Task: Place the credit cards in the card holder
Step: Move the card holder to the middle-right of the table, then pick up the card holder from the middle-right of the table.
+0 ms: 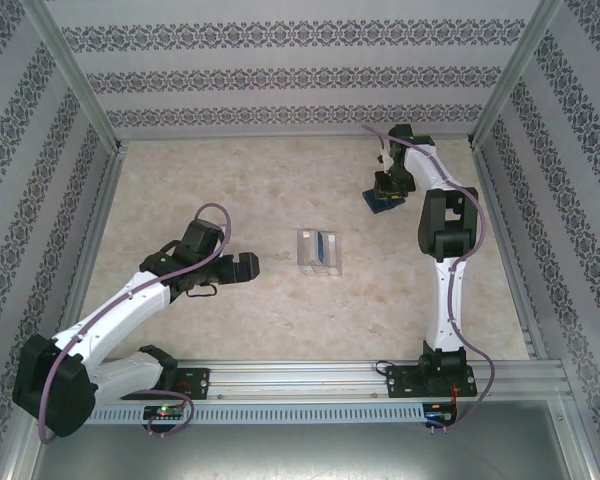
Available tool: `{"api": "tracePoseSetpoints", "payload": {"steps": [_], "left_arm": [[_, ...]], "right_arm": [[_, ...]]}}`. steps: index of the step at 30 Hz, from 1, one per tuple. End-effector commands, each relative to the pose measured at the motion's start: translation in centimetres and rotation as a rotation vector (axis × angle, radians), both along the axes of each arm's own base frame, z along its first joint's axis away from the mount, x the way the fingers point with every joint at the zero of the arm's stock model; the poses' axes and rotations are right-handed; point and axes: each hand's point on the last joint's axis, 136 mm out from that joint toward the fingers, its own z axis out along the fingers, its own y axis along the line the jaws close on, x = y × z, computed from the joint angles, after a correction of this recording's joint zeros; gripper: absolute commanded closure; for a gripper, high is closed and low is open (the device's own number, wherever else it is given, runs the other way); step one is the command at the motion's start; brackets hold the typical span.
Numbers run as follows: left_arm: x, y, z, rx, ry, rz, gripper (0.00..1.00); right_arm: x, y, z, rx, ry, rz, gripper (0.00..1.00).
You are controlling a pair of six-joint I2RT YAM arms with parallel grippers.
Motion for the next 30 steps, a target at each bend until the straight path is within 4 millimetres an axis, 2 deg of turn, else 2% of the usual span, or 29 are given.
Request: {"api": "tracePoseSetpoints", "payload": {"steps": [1,6,15,20,25,30], "left_arm": [[-0.3,-0.7,-0.3,-0.003,-0.022,-0.054,0.01],[-0.5,-0.8,-0.4,-0.007,-0.022,-0.068,0.01],[-0.5,-1.5,-0.9,-0.032,-0.020,-0.088,0.00],[-0.5,-1.9,-1.3,-0.042,0.004,-0.095,0.00],[-0.5,-2.1,-1.5,-0.038,0.013,-0.097,0.00],[-0.6,-2.2,-1.6,-0.042,0.011,-0.101,0.00]], "right_arm": [[-3.8,1.9,-0.1,0.052,0.098,0.060,0.69],[-6.4,3.0,-0.1,0.002,0.124,0.111,0.70],[-9.6,4.2,1.3,0.024,0.119,0.107,0.58],[-11.4,5.1,0.1,0.057,0.204,0.168,0.55],[-11.5,4.5,-1.3,-0.025,0.223,0.202,0.59],[-11.7,4.3,-1.5,-0.119,0.240,0.244,0.64]]}}
